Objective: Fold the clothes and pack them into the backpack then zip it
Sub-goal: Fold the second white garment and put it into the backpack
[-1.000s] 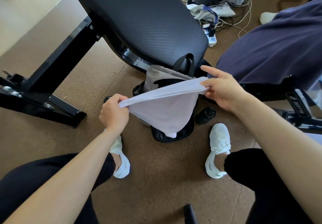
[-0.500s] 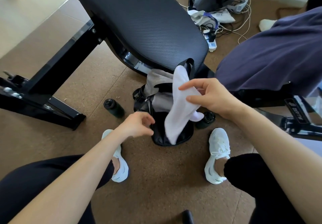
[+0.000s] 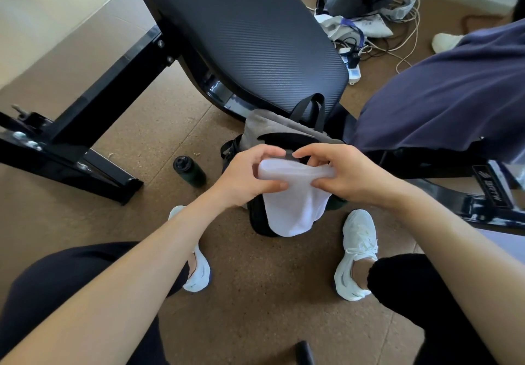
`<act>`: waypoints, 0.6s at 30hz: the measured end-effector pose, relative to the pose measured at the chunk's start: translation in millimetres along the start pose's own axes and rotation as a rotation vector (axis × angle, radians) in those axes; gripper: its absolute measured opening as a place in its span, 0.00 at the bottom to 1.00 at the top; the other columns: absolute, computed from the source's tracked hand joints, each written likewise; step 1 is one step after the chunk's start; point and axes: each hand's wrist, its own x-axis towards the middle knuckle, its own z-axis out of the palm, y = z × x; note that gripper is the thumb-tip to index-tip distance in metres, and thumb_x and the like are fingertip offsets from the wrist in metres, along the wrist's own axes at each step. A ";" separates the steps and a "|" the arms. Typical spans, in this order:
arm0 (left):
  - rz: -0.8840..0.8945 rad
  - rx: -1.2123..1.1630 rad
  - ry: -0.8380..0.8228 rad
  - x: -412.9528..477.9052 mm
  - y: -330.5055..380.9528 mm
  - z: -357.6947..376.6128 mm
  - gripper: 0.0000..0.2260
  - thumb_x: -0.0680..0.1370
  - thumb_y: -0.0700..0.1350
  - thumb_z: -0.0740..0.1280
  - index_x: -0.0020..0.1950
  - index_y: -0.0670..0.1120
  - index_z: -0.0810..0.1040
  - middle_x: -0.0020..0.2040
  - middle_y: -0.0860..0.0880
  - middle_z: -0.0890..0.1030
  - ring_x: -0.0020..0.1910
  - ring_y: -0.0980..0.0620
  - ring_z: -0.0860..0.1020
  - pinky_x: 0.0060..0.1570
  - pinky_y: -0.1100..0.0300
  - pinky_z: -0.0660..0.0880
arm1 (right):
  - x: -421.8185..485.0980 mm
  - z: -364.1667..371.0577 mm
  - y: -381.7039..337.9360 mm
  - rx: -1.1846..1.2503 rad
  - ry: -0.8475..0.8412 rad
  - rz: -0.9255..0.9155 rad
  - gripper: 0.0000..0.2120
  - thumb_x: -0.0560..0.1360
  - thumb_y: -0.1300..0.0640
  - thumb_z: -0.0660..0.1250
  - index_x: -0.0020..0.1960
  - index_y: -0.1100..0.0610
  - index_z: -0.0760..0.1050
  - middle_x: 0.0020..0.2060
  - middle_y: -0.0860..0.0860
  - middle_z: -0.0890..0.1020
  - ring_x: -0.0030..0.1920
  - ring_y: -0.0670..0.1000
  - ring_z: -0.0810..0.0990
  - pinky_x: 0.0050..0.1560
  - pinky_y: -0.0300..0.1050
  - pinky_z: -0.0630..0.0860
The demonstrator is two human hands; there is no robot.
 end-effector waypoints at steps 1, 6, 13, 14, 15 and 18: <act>0.025 0.007 0.008 -0.6 2.2 -0.2 0.22 0.72 0.43 0.80 0.64 0.48 0.79 0.54 0.50 0.83 0.51 0.54 0.81 0.51 0.61 0.79 | -0.2 -0.1 0.6 -0.021 0.026 -0.002 0.25 0.73 0.66 0.71 0.66 0.47 0.77 0.46 0.42 0.82 0.50 0.43 0.80 0.53 0.41 0.76; 0.084 0.005 -0.071 -4.7 14.7 7.0 0.12 0.76 0.39 0.75 0.57 0.50 0.83 0.47 0.54 0.84 0.44 0.61 0.79 0.45 0.69 0.73 | 2.4 7.8 1.6 -0.084 0.266 -0.047 0.20 0.72 0.66 0.72 0.61 0.52 0.81 0.45 0.44 0.83 0.51 0.50 0.75 0.53 0.47 0.74; 0.017 -0.140 0.120 -7.9 19.2 13.5 0.12 0.81 0.40 0.69 0.59 0.57 0.81 0.52 0.58 0.83 0.51 0.65 0.80 0.48 0.71 0.74 | -3.9 14.8 -4.8 0.224 0.582 0.272 0.08 0.76 0.53 0.74 0.50 0.55 0.79 0.42 0.52 0.80 0.41 0.49 0.79 0.42 0.40 0.76; 0.028 -0.140 0.156 -9.2 20.0 15.7 0.12 0.81 0.41 0.69 0.59 0.58 0.81 0.52 0.57 0.83 0.51 0.65 0.80 0.49 0.70 0.74 | -5.0 15.5 -9.4 0.474 0.481 0.427 0.11 0.77 0.48 0.72 0.50 0.57 0.80 0.41 0.53 0.82 0.40 0.50 0.82 0.40 0.42 0.78; 0.049 -0.108 0.180 -10.4 19.6 19.0 0.13 0.81 0.42 0.69 0.60 0.59 0.80 0.53 0.55 0.83 0.52 0.62 0.80 0.50 0.69 0.74 | -6.8 17.4 -13.5 0.688 0.330 0.565 0.16 0.78 0.43 0.70 0.51 0.57 0.81 0.42 0.55 0.85 0.42 0.51 0.85 0.41 0.45 0.81; 0.100 0.005 0.167 -15.9 16.3 40.4 0.14 0.81 0.46 0.69 0.64 0.60 0.78 0.48 0.50 0.79 0.48 0.58 0.78 0.47 0.67 0.72 | -6.9 23.9 -22.8 0.994 0.030 0.647 0.22 0.77 0.36 0.67 0.53 0.55 0.84 0.48 0.54 0.88 0.49 0.53 0.87 0.51 0.53 0.84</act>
